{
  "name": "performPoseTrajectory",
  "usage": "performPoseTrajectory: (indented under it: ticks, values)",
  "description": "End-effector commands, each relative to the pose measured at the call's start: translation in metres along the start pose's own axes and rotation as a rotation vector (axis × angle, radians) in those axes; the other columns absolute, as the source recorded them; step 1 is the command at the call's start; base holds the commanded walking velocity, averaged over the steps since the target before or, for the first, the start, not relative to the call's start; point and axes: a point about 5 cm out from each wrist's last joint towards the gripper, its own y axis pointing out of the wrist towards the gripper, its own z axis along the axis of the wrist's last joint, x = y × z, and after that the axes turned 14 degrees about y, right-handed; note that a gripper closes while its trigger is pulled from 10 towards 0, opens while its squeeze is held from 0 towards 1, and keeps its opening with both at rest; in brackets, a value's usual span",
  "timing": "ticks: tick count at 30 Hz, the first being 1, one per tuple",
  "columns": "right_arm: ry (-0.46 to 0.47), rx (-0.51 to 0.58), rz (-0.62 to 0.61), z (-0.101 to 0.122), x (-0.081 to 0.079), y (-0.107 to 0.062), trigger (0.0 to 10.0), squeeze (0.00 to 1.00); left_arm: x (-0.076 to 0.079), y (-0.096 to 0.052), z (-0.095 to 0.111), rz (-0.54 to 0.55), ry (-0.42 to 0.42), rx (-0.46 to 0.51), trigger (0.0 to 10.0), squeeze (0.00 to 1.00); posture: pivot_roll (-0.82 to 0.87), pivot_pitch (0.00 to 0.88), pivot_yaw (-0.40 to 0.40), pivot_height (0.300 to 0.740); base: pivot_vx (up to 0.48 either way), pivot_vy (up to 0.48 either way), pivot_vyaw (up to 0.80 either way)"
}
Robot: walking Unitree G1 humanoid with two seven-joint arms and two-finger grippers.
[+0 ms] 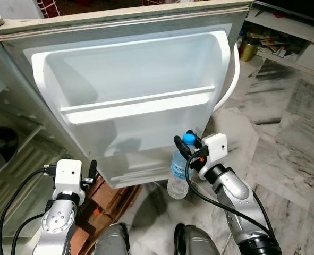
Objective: Restocking fridge
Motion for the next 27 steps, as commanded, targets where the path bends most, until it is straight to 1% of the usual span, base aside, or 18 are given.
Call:
performPoseTrajectory:
  ticks: [1,5,7,12,19,27]
  values:
    - [-0.019,0.027,0.026,0.0081,-0.0044,0.0023,10.0,0.0,-0.0014,0.0,-0.0042,0.016,0.006,-0.021,10.0,0.0,0.1,0.143,-0.01,0.705,0.0,0.0,0.0]
    - [-0.016,0.024,0.038,0.0077,-0.0055,0.0028,10.0,0.0,-0.0021,0.0002,-0.004,0.022,0.008,-0.023,10.0,0.0,0.1,0.146,-0.008,0.705,0.0,0.0,0.0]
    - [-0.023,0.027,0.043,0.008,-0.0061,0.003,10.0,0.0,-0.0019,0.0005,-0.0039,0.023,0.011,-0.023,10.0,0.0,0.1,0.148,-0.008,0.69,0.0,0.0,0.0]
    - [-0.025,0.028,0.043,0.0083,-0.0065,0.0031,10.0,0.0,-0.0014,0.0012,-0.0032,0.026,0.015,-0.022,10.0,0.0,0.1,0.151,-0.006,0.67,0.0,0.0,0.0]
    - [-0.03,0.035,0.05,0.0095,-0.0073,0.0031,10.0,0.0,-0.0024,0.0026,-0.0023,0.032,0.018,-0.015,10.0,0.0,0.09,0.155,-0.006,0.61,0.0,0.0,0.0]
    - [-0.033,0.047,0.046,0.0113,-0.0069,0.0041,10.0,0.0,-0.0093,0.0039,-0.0031,0.078,0.027,-0.016,10.0,0.0,0.09,0.157,-0.006,0.605,0.0,0.0,0.0]
